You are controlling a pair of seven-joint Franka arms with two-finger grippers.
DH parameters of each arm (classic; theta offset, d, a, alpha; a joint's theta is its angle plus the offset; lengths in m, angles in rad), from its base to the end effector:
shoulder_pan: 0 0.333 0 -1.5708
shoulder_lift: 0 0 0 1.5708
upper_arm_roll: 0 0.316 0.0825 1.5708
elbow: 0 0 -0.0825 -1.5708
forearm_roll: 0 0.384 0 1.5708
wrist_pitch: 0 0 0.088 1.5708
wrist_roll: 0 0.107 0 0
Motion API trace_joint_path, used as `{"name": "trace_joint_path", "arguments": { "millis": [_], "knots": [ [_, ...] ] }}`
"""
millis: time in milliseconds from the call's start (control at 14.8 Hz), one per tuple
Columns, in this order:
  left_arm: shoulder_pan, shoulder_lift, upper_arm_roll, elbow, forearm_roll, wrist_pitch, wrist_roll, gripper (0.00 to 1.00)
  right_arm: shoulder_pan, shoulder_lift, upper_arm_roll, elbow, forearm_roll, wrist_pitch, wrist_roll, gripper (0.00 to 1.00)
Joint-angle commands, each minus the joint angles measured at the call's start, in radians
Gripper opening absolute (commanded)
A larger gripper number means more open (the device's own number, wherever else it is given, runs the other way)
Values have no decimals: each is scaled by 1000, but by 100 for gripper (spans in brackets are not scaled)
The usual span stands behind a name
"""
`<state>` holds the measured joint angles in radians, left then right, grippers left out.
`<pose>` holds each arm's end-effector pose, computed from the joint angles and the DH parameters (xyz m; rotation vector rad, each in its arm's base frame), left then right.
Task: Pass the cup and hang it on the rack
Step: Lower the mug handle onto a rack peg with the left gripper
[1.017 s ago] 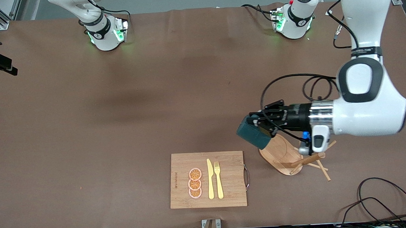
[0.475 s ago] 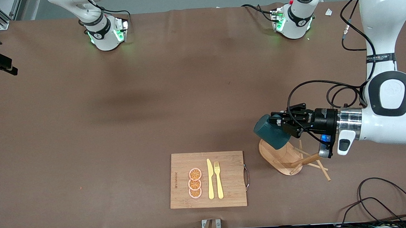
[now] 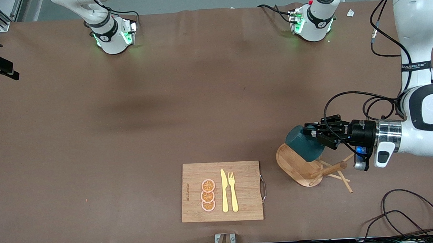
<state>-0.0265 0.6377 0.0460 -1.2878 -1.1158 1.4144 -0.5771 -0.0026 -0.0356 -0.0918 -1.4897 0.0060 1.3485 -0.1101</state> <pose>0.6919 -0.1020 0.4056 1.9329 0.7283 -0.8689 0.5169 -0.0492 0.6626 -3.1173 -0.0264 0.1627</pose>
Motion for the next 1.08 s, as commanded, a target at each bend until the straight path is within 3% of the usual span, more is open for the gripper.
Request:
{"name": "trace_joint_path", "arguments": {
  "millis": [0, 881, 1017],
  "knots": [
    [13, 16, -3, -2, -24, -15, 40, 1, 1, -33, 0, -30, 5, 1, -11, 100],
    [85, 69, -3, 1, -54, -15, 173, 3, 3, -33, 0, -30, -1, 3, -13, 100],
    [89, 82, -3, 1, -62, -15, 181, 7, 3, -33, 0, -30, -1, 3, -13, 100]
  ]
}}
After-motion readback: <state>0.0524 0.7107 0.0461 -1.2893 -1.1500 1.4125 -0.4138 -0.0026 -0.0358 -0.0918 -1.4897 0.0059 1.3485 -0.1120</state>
